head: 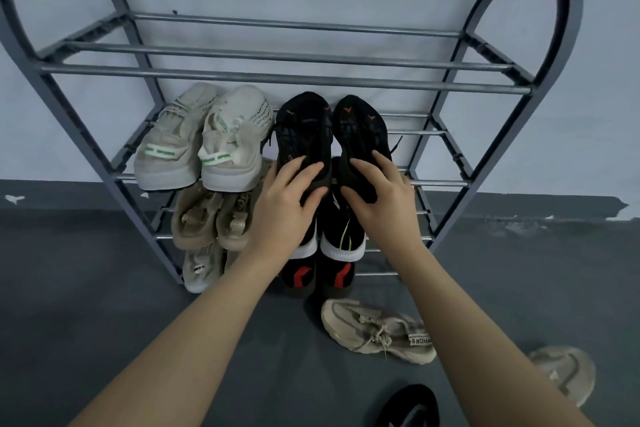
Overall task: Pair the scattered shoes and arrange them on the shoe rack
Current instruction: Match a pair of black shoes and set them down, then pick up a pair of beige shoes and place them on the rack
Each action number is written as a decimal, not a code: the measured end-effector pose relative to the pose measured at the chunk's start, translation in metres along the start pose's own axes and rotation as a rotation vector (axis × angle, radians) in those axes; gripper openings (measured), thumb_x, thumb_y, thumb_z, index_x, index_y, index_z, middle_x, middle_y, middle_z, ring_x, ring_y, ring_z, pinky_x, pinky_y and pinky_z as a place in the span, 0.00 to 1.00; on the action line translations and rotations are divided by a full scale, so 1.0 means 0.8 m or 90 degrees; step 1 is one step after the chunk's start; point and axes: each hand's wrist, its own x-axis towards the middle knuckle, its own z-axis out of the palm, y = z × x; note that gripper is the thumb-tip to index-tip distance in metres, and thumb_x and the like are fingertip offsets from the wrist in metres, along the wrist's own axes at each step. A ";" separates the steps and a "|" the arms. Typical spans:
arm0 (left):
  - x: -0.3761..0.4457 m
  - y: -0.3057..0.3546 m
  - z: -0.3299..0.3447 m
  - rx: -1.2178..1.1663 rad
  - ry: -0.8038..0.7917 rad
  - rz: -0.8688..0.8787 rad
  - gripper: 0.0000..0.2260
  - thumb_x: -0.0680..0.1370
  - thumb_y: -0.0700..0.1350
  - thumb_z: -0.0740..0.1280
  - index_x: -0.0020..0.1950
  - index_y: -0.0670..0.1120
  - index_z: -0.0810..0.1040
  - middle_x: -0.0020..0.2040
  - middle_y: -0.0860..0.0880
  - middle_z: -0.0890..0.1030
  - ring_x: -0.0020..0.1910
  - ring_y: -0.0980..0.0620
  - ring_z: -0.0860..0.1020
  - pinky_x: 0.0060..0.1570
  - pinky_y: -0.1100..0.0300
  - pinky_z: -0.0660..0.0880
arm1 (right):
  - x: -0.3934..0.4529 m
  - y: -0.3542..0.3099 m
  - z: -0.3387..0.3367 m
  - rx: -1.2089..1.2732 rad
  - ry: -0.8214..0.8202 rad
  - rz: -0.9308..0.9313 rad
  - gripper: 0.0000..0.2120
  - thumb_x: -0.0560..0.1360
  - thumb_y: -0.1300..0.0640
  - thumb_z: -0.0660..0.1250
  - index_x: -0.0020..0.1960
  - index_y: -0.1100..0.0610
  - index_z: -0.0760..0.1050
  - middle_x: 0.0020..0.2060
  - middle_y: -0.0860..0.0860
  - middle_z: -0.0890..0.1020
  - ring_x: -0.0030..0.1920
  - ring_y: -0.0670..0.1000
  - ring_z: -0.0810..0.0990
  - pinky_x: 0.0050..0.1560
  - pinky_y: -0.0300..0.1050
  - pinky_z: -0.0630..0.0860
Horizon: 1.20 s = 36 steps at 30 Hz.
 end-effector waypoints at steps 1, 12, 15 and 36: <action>0.000 -0.001 0.001 0.016 -0.011 -0.001 0.18 0.76 0.51 0.62 0.63 0.46 0.76 0.62 0.46 0.76 0.63 0.43 0.72 0.57 0.52 0.74 | 0.004 -0.001 0.002 -0.018 -0.008 -0.008 0.20 0.73 0.47 0.68 0.64 0.48 0.73 0.68 0.54 0.71 0.64 0.64 0.71 0.65 0.59 0.64; 0.004 -0.002 -0.017 0.112 -0.136 -0.033 0.22 0.79 0.48 0.61 0.73 0.55 0.63 0.71 0.50 0.66 0.69 0.43 0.64 0.59 0.45 0.72 | 0.008 -0.010 -0.011 -0.127 -0.129 0.009 0.23 0.76 0.45 0.62 0.70 0.41 0.63 0.74 0.51 0.59 0.69 0.64 0.62 0.67 0.61 0.58; -0.004 0.007 -0.027 0.170 -0.127 -0.026 0.24 0.78 0.48 0.62 0.74 0.53 0.61 0.73 0.46 0.63 0.69 0.40 0.63 0.62 0.46 0.68 | -0.006 -0.017 -0.017 -0.156 -0.088 0.010 0.25 0.77 0.47 0.62 0.72 0.40 0.60 0.75 0.55 0.57 0.69 0.65 0.63 0.67 0.62 0.57; -0.231 0.052 0.061 0.096 -0.357 -0.019 0.20 0.79 0.50 0.60 0.70 0.48 0.67 0.69 0.48 0.68 0.67 0.46 0.63 0.65 0.51 0.57 | -0.272 0.119 -0.033 -0.163 -0.176 0.104 0.22 0.76 0.48 0.64 0.68 0.53 0.69 0.64 0.52 0.71 0.62 0.59 0.69 0.60 0.52 0.63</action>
